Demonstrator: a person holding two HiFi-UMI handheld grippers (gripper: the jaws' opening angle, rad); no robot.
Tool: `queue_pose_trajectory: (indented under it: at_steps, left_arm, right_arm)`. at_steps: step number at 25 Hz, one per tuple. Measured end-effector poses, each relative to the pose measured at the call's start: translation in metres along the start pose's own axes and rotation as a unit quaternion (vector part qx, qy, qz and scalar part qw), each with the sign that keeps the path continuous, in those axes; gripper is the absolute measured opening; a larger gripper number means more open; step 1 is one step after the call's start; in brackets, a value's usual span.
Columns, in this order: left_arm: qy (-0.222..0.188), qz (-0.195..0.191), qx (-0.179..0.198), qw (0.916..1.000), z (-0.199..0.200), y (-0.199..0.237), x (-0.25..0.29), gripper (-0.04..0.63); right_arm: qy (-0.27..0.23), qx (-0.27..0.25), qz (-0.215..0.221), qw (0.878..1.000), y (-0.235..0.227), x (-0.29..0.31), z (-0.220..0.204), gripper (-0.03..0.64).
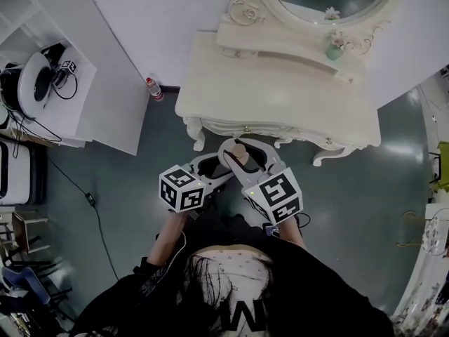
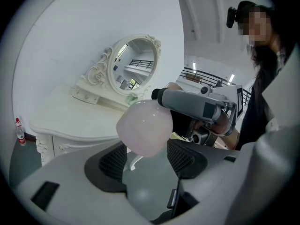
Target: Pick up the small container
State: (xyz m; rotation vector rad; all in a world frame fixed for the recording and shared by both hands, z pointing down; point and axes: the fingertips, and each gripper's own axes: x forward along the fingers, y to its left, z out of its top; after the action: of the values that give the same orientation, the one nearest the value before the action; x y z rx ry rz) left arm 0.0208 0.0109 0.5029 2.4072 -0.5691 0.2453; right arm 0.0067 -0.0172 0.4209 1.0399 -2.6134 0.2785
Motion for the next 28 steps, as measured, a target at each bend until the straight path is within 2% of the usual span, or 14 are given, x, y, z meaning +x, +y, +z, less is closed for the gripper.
queue_pose_trajectory:
  at_steps: [9,22,28]
  left_arm:
    - [-0.013,0.016,0.011,0.9997,-0.028,-0.058,0.019,0.27]
    - [-0.011,0.006,0.014,0.9998,-0.073,-0.124,0.026,0.27]
    - [-0.009,0.004,0.017,0.9998,-0.088,-0.141,0.02,0.27]
  right_arm:
    - [-0.018,-0.006,0.013,1.0,0.008,-0.066,-0.021,0.144]
    - [-0.024,-0.009,-0.001,1.0,0.036,-0.136,-0.049,0.144]
    - [-0.025,-0.009,-0.005,1.0,0.053,-0.153,-0.058,0.144]
